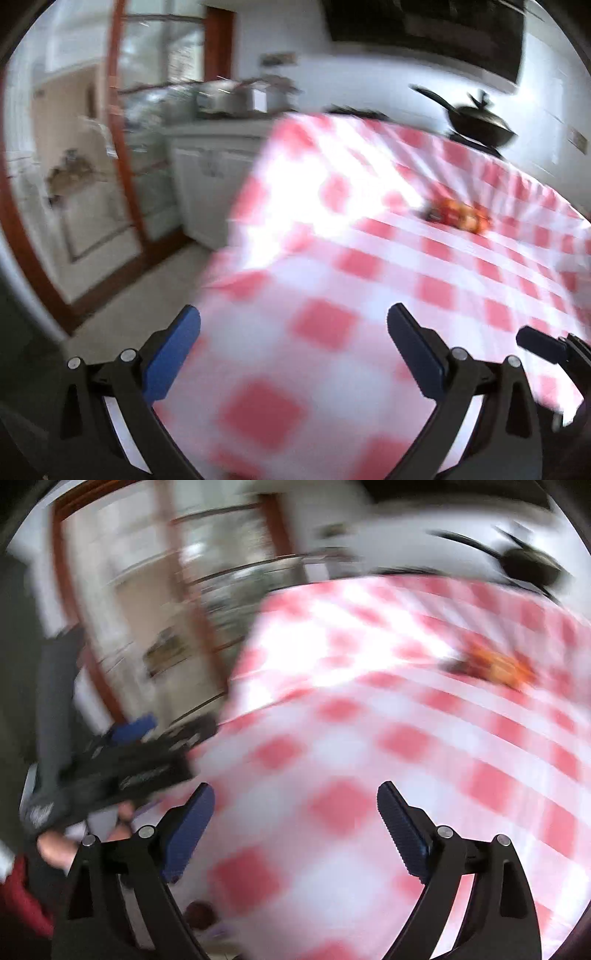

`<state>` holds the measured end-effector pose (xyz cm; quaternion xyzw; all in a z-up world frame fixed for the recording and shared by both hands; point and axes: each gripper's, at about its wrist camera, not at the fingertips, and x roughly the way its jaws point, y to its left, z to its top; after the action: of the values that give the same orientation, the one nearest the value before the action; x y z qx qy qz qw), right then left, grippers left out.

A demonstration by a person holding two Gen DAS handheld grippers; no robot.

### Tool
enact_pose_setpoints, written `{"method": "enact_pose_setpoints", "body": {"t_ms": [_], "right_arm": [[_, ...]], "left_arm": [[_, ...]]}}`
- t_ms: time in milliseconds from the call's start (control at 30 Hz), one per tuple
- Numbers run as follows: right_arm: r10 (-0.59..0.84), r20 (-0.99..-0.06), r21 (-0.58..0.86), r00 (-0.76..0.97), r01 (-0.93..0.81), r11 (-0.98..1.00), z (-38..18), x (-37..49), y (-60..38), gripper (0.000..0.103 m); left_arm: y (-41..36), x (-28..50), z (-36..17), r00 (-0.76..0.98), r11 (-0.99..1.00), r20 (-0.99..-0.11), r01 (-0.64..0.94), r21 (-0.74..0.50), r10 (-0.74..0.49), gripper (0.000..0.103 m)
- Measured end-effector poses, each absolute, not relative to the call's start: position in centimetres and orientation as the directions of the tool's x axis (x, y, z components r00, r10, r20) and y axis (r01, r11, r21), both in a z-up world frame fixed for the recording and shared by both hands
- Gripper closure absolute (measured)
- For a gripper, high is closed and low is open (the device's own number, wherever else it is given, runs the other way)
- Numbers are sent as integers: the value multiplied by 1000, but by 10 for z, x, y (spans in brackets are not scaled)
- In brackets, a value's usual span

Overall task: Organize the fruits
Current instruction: 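Move both open tools back over the remaining fruits on the table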

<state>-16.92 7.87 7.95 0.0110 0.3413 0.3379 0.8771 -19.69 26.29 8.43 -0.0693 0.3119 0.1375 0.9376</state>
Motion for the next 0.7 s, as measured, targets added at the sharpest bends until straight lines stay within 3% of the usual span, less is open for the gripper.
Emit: {"method": "enact_pose_setpoints", "body": {"t_ms": [133,333,567,700], "right_arm": [[449,-619,286,645,-348,893,65,-109,8,16],[306,-656,251,690,-183,950,38,-20,-47,16],[227,-720,194,656,-124,973,14,74,-65,16],[194,-744,134,640,-141,981,14,113,-54,26]], "left_arm": [[216,-120,56,749,976,-651,-211,-58,123,2],[162,-16,33,750,988,-657,-141,-56,70,2],[182,33,22,725,943,-679,-132,-306,-118,2],[195,27,21,743,916,-652,-140,-376,-154,2]]}}
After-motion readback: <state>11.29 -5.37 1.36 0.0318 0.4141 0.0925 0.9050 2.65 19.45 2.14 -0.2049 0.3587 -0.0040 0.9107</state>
